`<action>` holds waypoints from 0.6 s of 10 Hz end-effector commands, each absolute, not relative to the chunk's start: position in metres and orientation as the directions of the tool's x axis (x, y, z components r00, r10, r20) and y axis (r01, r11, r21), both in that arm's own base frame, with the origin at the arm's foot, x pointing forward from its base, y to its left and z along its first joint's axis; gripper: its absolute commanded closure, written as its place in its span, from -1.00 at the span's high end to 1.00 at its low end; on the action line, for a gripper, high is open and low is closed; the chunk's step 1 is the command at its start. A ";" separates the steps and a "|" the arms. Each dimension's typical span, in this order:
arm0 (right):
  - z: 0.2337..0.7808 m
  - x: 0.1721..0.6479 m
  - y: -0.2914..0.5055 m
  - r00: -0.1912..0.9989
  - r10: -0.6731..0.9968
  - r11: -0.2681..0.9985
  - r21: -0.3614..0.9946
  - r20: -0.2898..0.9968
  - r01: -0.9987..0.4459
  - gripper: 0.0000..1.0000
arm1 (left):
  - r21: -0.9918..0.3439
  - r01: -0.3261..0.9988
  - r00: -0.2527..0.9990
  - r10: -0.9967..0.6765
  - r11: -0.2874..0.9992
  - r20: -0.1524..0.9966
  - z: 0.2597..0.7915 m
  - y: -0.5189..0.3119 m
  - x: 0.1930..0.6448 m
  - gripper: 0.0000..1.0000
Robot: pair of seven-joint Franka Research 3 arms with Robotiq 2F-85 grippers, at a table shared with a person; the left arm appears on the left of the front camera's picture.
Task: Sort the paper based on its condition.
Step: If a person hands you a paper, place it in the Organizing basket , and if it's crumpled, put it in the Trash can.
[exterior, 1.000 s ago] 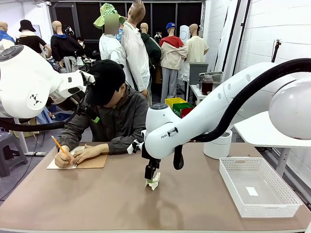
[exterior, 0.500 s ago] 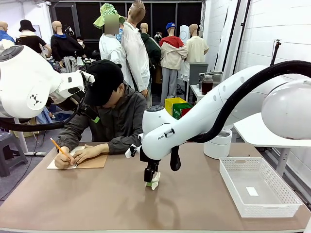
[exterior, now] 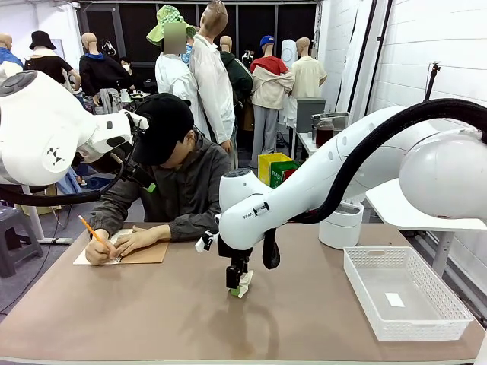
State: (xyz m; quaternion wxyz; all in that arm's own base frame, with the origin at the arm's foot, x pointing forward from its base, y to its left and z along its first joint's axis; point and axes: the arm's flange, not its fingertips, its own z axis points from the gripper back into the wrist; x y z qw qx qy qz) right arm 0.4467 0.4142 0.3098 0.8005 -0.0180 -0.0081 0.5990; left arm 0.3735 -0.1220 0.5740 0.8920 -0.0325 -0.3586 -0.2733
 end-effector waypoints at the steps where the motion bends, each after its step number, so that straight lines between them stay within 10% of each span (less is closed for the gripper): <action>1: 0.308 0.455 0.420 0.277 0.960 0.275 -0.051 -0.041 -0.960 1.00 | 0.138 0.512 0.592 -0.465 0.848 0.659 0.575 -0.121 0.374 1.00; 3: 0.306 0.456 0.420 0.279 0.959 0.278 -0.038 -0.048 -0.960 1.00 | 0.138 0.512 0.592 -0.465 0.848 0.659 0.575 -0.121 0.374 1.00; 6: 0.303 0.456 0.419 0.289 0.956 0.287 -0.043 -0.048 -0.957 0.12 | 0.138 0.512 0.592 -0.465 0.848 0.659 0.575 -0.121 0.374 1.00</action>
